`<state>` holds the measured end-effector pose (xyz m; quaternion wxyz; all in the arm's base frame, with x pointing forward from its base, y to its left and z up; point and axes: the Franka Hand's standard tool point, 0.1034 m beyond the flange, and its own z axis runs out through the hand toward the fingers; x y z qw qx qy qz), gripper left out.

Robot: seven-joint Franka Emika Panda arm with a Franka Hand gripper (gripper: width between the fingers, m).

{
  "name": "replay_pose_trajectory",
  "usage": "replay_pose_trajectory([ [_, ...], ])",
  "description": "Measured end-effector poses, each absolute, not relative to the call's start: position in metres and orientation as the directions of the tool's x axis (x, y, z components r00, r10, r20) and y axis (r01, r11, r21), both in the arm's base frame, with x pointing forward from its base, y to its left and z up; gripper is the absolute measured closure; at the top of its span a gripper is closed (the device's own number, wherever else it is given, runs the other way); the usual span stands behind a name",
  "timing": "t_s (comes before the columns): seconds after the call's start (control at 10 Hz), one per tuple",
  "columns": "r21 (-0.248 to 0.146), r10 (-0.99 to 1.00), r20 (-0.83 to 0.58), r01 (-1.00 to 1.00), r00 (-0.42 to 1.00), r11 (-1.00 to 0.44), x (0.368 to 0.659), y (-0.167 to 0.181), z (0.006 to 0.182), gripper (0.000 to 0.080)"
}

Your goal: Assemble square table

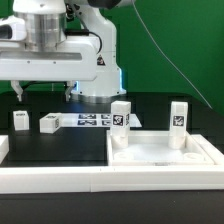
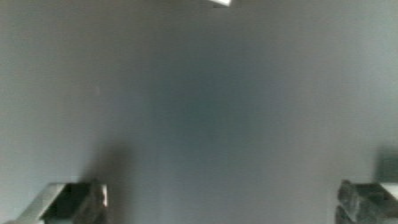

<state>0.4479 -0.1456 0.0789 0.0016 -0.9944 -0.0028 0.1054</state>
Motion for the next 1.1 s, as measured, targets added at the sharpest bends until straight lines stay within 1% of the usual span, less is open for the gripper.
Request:
replay_pose_trajectory([
  [0.1,-0.017,-0.018,-0.226,-0.022,0.974,-1.000,0.440,-0.152,0.074,0.0150],
  [0.5,-0.016,-0.018,-0.232,-0.022,0.972,-1.000,0.439,-0.152,0.071,0.0150],
  [0.6,-0.021,-0.040,-0.243,-0.047,0.969,-0.999,0.436,-0.154,0.069,0.0150],
  [0.7,-0.044,-0.122,-0.283,-0.140,0.951,-0.989,0.428,-0.160,0.065,0.0150],
  [0.9,-0.035,-0.179,-0.374,-0.207,0.910,-0.978,0.409,-0.159,0.050,0.0150],
  [1.0,-0.029,-0.169,-0.371,-0.193,0.913,-0.981,0.410,-0.154,0.044,0.0150],
  [1.1,-0.038,-0.162,-0.395,-0.192,0.904,-0.981,0.409,-0.152,0.046,0.0150],
])
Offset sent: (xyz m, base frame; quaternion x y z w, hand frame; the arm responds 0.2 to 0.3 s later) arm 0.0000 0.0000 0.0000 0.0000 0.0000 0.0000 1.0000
